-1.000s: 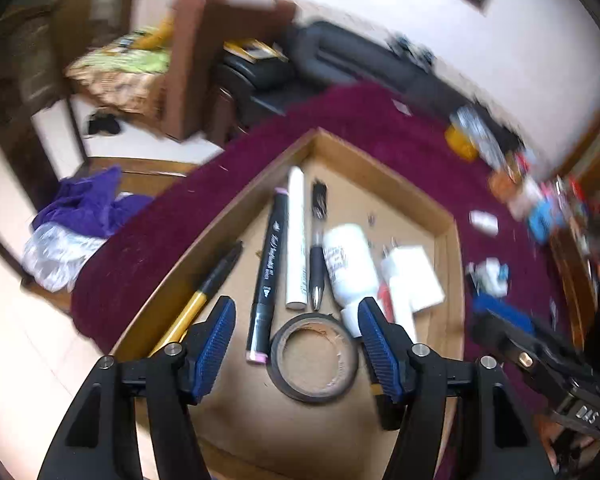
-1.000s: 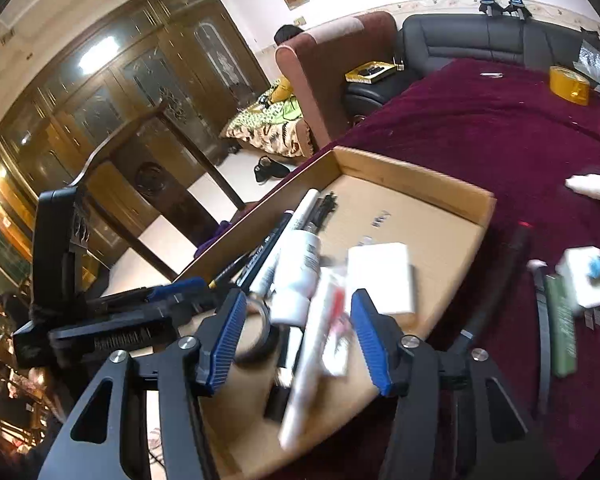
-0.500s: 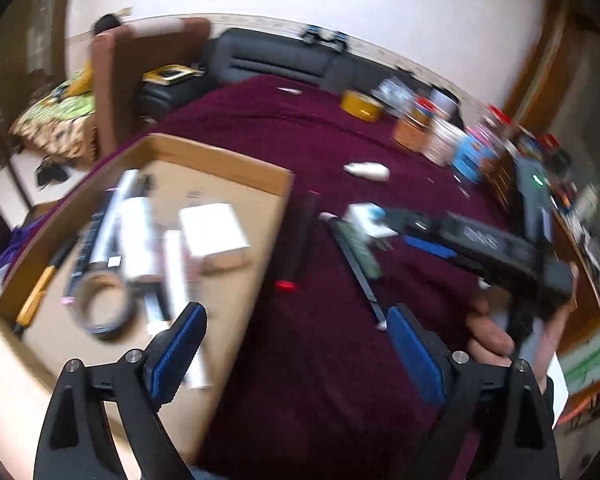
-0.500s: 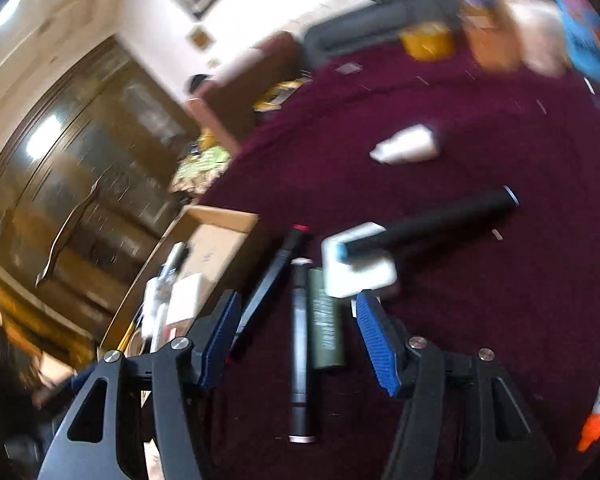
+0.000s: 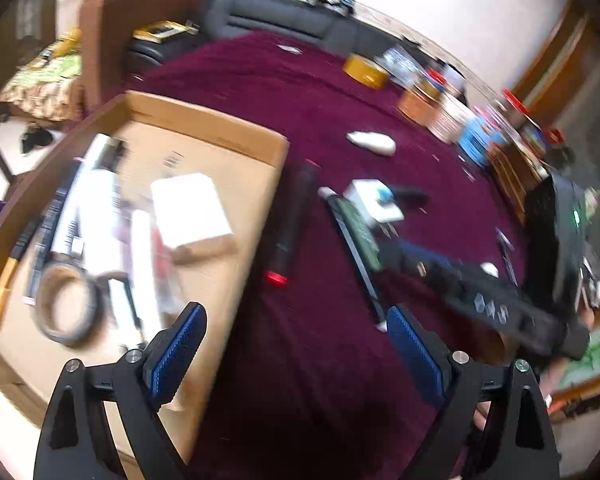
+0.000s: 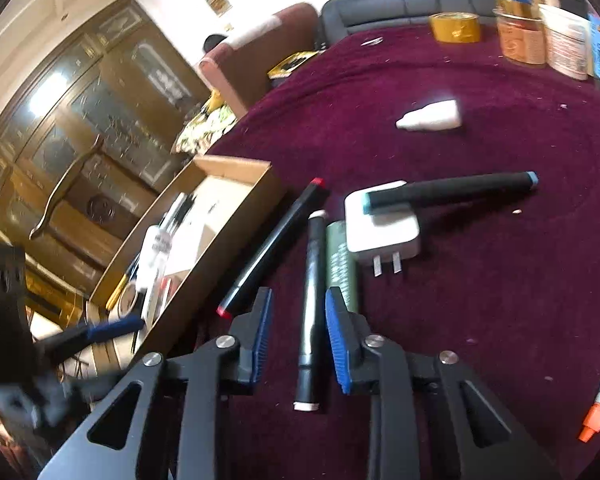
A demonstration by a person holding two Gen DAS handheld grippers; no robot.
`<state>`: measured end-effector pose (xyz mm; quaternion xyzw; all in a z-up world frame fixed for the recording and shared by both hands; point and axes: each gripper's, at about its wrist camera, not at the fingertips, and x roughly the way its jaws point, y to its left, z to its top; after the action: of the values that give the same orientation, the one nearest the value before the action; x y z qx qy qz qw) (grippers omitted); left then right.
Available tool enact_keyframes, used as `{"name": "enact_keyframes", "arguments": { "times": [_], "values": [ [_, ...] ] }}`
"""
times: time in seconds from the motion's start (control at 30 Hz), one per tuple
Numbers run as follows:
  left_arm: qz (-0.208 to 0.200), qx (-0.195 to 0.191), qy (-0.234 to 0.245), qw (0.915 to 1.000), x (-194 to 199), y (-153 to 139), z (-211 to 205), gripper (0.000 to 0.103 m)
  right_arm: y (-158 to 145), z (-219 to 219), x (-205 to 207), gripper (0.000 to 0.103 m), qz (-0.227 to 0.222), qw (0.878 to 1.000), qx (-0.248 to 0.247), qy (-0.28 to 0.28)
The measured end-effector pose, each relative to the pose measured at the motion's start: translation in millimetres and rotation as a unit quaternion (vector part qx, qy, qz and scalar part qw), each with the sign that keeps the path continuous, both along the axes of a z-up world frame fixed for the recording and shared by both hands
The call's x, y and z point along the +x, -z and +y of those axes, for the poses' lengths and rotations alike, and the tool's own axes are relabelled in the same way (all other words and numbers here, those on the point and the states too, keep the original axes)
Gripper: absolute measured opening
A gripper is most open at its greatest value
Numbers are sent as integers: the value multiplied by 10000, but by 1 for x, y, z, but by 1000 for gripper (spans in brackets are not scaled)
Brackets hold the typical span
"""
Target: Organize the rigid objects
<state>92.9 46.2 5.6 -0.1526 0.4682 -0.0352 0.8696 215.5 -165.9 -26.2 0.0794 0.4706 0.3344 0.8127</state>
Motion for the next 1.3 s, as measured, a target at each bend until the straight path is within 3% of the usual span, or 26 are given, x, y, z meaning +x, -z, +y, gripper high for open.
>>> {"name": "enact_keyframes", "arguments": {
  "times": [0.1,0.47,0.63,0.7,0.83,1.13,1.2,1.3],
  "values": [
    [-84,-146,-29,9999,-2,-6,9,94,5,12,-3,25,-17,9996,-240,-133],
    [-416,358,165,9984,5,-23,-4,94,13,20,-7,21,-196,9975,-684,22],
    [-383,305,-72,9988,11,-21,-4,94,22,29,-6,22,-172,9957,-912,59],
    [-224,181,57,9996,17,-18,-4,94,22,31,-8,22,-244,9947,-997,56],
    [-72,420,615,9972,24,-16,-18,94,22,26,-6,16,-129,9957,-908,153],
    [31,537,1004,9935,39,-14,-29,94,23,21,-2,15,64,9973,-711,179],
    [183,443,1124,9925,47,-10,-30,85,24,18,0,15,167,9979,-596,192],
    [377,341,1263,9907,58,-4,-31,81,25,10,5,15,387,9984,-347,241]
  ]
}}
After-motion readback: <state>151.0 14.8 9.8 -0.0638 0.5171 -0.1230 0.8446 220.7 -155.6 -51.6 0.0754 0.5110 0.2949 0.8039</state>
